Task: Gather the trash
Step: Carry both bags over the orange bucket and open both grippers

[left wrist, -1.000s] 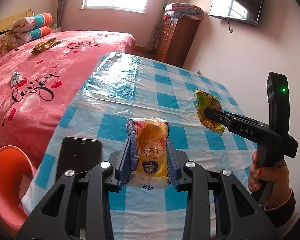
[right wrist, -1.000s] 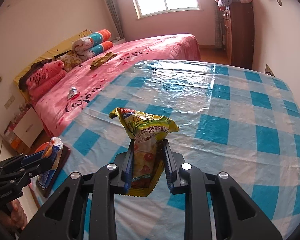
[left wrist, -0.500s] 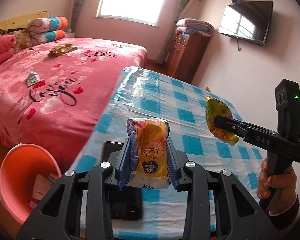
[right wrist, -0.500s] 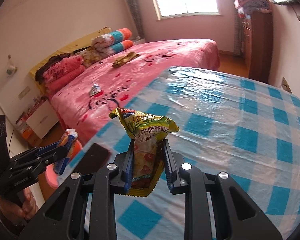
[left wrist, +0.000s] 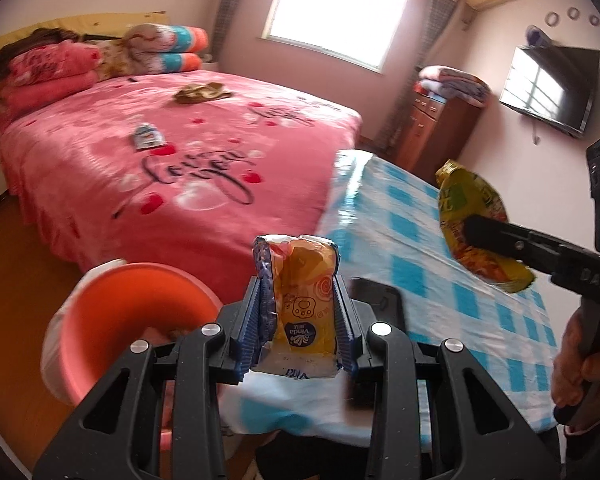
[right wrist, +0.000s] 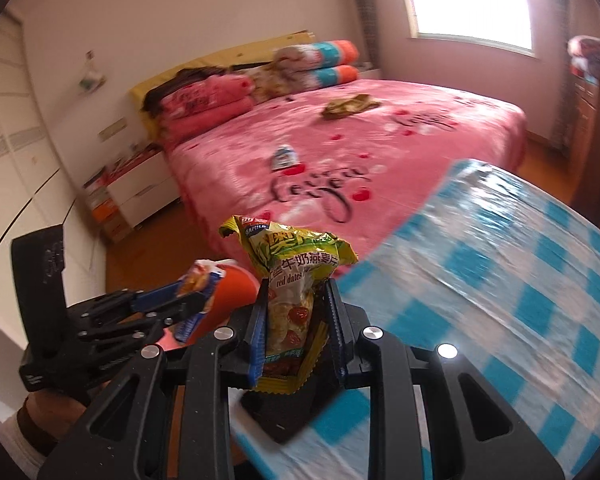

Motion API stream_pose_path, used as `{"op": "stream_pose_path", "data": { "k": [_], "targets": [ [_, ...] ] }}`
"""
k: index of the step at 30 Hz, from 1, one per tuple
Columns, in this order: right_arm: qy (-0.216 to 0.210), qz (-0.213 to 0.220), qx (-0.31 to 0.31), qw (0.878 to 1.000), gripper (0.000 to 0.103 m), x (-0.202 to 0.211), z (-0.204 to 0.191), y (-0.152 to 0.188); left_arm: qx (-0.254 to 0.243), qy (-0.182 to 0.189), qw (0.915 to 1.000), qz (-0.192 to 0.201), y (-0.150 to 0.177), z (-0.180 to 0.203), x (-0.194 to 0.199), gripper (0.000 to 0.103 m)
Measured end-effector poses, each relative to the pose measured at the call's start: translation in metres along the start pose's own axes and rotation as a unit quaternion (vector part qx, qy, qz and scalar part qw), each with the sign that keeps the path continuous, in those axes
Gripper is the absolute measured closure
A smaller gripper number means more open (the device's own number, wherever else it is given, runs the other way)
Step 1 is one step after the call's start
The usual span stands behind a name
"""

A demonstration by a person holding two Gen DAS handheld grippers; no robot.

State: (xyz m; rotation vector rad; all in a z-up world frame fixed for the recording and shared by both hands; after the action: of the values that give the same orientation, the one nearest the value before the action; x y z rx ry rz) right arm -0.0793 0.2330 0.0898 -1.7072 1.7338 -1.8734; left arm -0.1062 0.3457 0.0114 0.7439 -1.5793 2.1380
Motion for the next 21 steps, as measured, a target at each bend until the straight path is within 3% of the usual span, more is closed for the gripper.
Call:
{"op": "stream_pose_path", "data": {
  "k": [9, 21],
  "targets": [
    [-0.04, -0.041, 0.051, 0.997, 0.075, -0.047, -0.068, -0.001, 0.049, -0.046, 0.9978, -0.004, 0.014, -0.074, 0.005, 0.067],
    [-0.068, -0.089, 0.095, 0.989, 0.072, -0.102, -0.13, 0.011, 0.1, -0.08, 0.9917, -0.016, 0.038, -0.135, -0.002, 0.065]
  ]
}}
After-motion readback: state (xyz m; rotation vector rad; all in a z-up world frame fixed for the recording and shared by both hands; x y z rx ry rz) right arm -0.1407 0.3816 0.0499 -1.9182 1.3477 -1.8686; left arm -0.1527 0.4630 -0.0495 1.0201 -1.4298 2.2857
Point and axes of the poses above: each gripper's, at about its wrist camera, not at the fingertips, and x roughly against the way its jaws point, z to its right, y to its underside, the point moved 10 cm from there along -x, roughly the way its jaws point, and after that the axes turned 3 degrees about -x, right-handed, at the moved point
